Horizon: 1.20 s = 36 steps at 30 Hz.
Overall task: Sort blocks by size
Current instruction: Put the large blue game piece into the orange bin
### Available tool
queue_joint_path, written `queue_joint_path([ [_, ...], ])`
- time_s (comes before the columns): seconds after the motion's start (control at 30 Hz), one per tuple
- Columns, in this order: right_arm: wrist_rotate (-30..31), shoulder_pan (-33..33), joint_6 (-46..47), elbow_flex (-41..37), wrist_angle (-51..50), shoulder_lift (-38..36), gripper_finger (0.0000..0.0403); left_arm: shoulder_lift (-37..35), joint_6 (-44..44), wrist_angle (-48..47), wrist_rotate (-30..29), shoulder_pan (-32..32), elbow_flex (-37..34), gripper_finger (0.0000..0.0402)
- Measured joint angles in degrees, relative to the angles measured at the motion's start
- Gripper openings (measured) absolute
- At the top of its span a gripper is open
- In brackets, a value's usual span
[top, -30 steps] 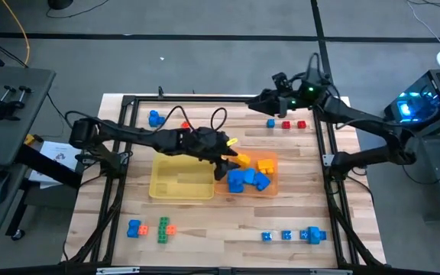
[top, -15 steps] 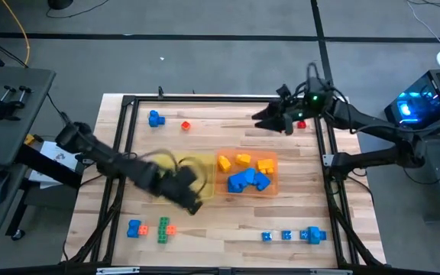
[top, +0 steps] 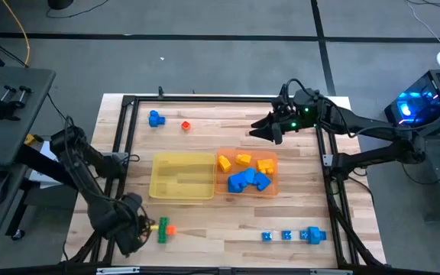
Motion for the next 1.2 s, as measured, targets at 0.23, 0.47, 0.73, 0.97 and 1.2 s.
queue_joint_path([
  [0.23, 3.1, 1.4, 1.4, 0.0, 0.0, 0.0, 0.03, 0.0, -0.9, 9.9, 2.2, -0.6, -6.8, 0.0226],
  [0.47, 3.1, 1.4, 2.5, 0.0, 0.0, 0.0, 0.03, 0.2, -1.3, 14.9, 3.7, -0.4, -10.8, 0.0226],
  [0.73, 3.1, 1.4, 2.5, 0.0, 0.0, 0.0, 0.03, 0.1, -0.9, 14.9, 3.8, -0.2, -10.8, 0.0226],
  [0.97, 3.1, 1.4, 1.3, 0.0, -0.2, 0.0, 0.03, 1.0, -0.1, 16.2, 3.9, -0.2, -11.3, 0.0226],
  [1.2, 3.1, 1.4, 1.0, 0.0, -0.4, 0.0, 0.03, 1.3, 0.0, 19.0, 3.9, -0.2, -13.1, 0.0208],
])
